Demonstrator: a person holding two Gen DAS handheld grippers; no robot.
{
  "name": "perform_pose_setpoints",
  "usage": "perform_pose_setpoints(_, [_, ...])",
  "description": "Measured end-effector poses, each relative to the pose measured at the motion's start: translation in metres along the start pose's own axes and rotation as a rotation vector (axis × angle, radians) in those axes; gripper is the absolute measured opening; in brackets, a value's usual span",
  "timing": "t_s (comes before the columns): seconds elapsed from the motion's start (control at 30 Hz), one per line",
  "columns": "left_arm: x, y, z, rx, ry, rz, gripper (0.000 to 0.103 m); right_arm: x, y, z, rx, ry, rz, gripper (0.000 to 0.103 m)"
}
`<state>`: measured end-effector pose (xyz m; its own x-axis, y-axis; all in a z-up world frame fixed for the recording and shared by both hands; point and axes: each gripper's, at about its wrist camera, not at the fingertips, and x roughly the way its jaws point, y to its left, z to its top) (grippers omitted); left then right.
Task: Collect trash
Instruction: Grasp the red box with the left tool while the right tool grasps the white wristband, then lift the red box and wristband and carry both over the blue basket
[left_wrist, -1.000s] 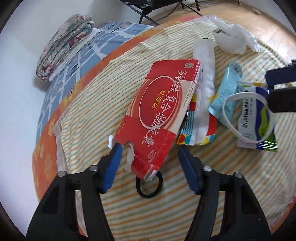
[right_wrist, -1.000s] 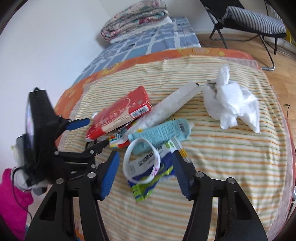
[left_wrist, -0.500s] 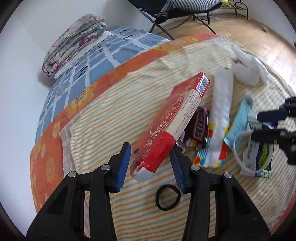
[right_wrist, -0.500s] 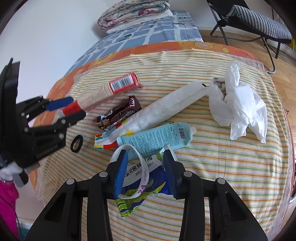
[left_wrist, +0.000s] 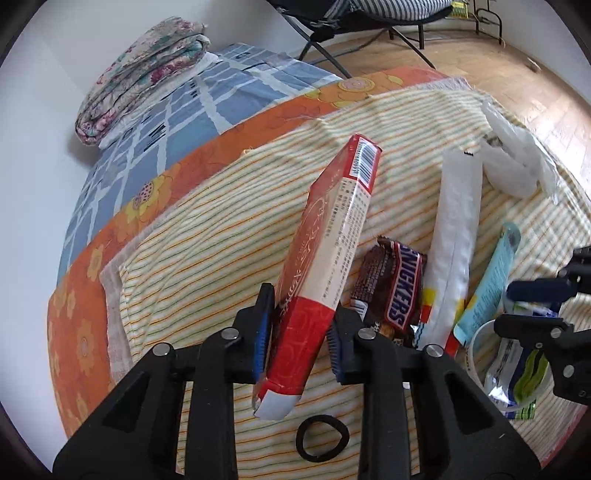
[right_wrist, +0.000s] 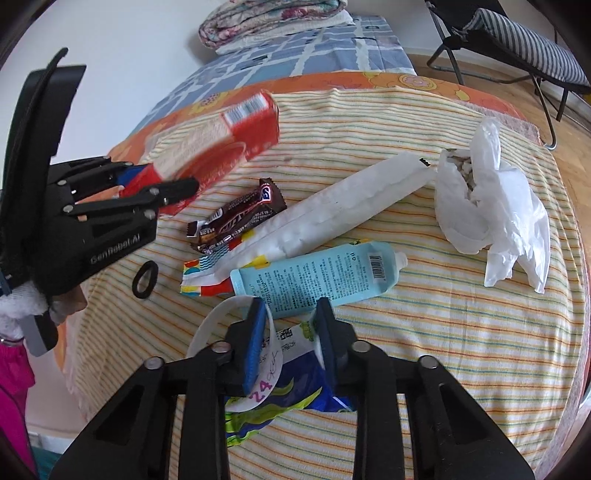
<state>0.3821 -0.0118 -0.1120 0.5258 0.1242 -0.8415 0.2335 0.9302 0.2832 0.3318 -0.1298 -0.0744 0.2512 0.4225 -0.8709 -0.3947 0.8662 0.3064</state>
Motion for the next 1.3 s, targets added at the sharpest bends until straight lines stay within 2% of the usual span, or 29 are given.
perform_pose_setpoints(0.1, [-0.003, 0.004, -0.001, -0.010, -0.009, -0.001, 0.021, 0.001, 0.003, 0.001, -0.008, 0.006, 0.006, 0.008])
perform_pose_setpoints(0.2, [-0.006, 0.012, -0.004, -0.036, -0.018, -0.003, 0.017, -0.001, 0.002, 0.003, 0.013, -0.004, 0.028, 0.004])
perform_pose_setpoints(0.3, [-0.009, 0.019, -0.007, -0.060, -0.025, -0.015, 0.016, -0.006, 0.001, 0.002, 0.039, -0.025, 0.054, 0.003])
perform_pose_setpoints(0.5, [-0.014, 0.026, -0.012, -0.087, -0.042, -0.026, 0.014, -0.007, 0.004, 0.001, 0.038, -0.029, 0.051, 0.003])
perform_pose_setpoints(0.73, [-0.030, 0.038, -0.018, -0.133, -0.070, -0.040, 0.014, -0.030, 0.006, -0.003, 0.066, -0.085, 0.068, 0.003])
perform_pose_setpoints(1.03, [-0.085, 0.043, -0.037, -0.115, -0.095, -0.052, 0.014, -0.068, 0.024, -0.014, 0.035, -0.157, 0.055, 0.003])
perform_pose_setpoints(1.3, [-0.141, 0.030, -0.078, -0.096, -0.112, -0.101, 0.014, -0.100, 0.033, -0.035, 0.056, -0.197, 0.072, 0.003])
